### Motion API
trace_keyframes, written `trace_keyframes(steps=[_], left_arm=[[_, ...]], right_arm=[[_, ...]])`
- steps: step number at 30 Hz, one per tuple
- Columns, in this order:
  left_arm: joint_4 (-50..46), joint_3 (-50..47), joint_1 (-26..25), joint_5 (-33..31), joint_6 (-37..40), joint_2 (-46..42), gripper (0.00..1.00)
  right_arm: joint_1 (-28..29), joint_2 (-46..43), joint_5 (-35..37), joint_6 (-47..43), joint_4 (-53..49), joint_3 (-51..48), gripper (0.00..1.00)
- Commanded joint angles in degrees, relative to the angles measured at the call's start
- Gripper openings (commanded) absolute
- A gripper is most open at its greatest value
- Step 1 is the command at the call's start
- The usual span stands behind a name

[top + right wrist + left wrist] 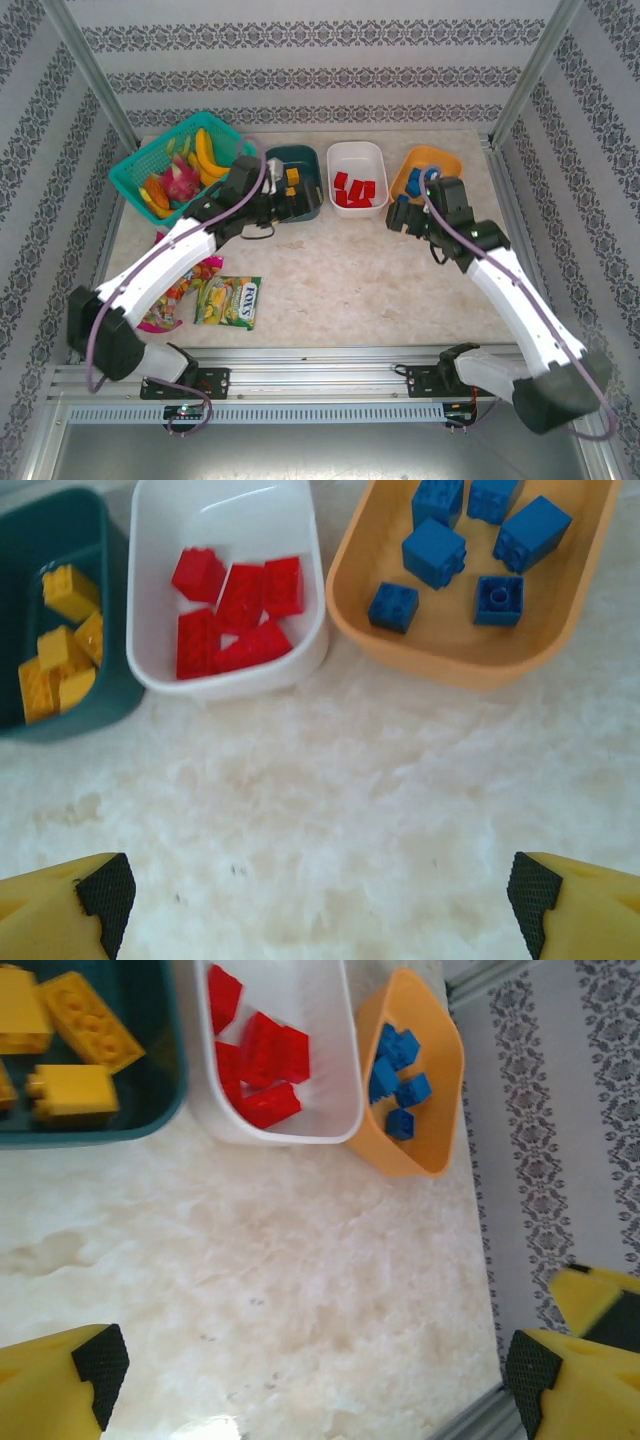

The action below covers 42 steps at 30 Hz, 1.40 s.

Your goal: Sort the legos into containers by color

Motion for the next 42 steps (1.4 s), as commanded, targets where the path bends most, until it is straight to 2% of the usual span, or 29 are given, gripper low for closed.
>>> trace_keyframes(steps=[1,4,8,9,12,14,15,17,21,23,26,30,33,37,40,42], left_arm=[[-1.61,-4.67,1.61,-4.70,2.15,-7.15,1.00],[-6.71,-8.62,1.69,-10.36,5.30,-12.97,1.00],[-18.23,-12.12,1.72,-28.72,7.01,-18.80,1.00],[-21.29,-12.68,1.72,-35.77,5.91,-19.63,1.00],[-25.16,-16.17,1.71,-56.12,2.82,-21.49,1.00],[-22.32,-19.84,1.81,-63.26,7.76,-23.05,1.00],[-18.07,-22.36,1.90,-65.11,12.81,-23.82,1.00],[-10.18,-27.19,2.65,-65.23,21.00,-25.02,1.00],[1.53,-34.18,6.74,-57.62,29.69,-24.72,1.00],[7.60,-37.12,8.31,-55.62,31.81,-24.13,1.00],[19.93,-41.41,12.35,-49.29,34.36,-21.72,1.00],[33.65,-44.40,18.88,-42.57,37.09,-13.62,1.00],[45.50,-45.12,21.61,-37.24,40.17,-6.55,1.00],[53.82,-42.79,24.10,-32.13,43.40,2.08,1.00],[59.83,-42.05,25.77,-28.95,43.67,5.98,1.00],[65.48,-44.08,26.61,-27.22,43.22,8.30,1.00]], right_arm=[[2.99,-4.73,4.85,-2.73,-2.96,-3.90,0.98],[4.28,-8.42,10.27,-2.56,-3.32,-6.93,0.98],[4.31,-9.77,24.87,-0.59,1.03,-10.38,0.98],[3.84,-9.90,28.19,-0.35,3.60,-11.71,0.98],[1.78,-10.43,29.61,-7.02,16.62,-17.57,0.98],[0.58,-9.93,30.42,-11.94,27.27,-22.92,0.98],[-0.43,-9.25,30.24,-13.75,32.31,-25.67,0.98],[-2.65,-6.88,27.56,-17.84,40.20,-29.27,0.98],[-6.61,0.44,20.67,-20.69,47.61,-30.86,0.98],[-7.67,3.71,16.82,-21.98,54.61,-32.30,0.98],[-8.88,10.02,13.32,-24.21,62.68,-32.13,0.98],[-12.51,18.88,10.67,-24.27,71.25,-30.88,0.98],[-14.89,22.66,8.17,-23.94,71.07,-27.70,0.98],[-16.60,23.38,3.38,-23.49,73.54,-29.18,0.98],[-16.98,22.88,1.20,-23.74,81.95,-34.09,0.98],[-17.18,24.66,1.63,-23.29,91.12,-38.07,0.98]])
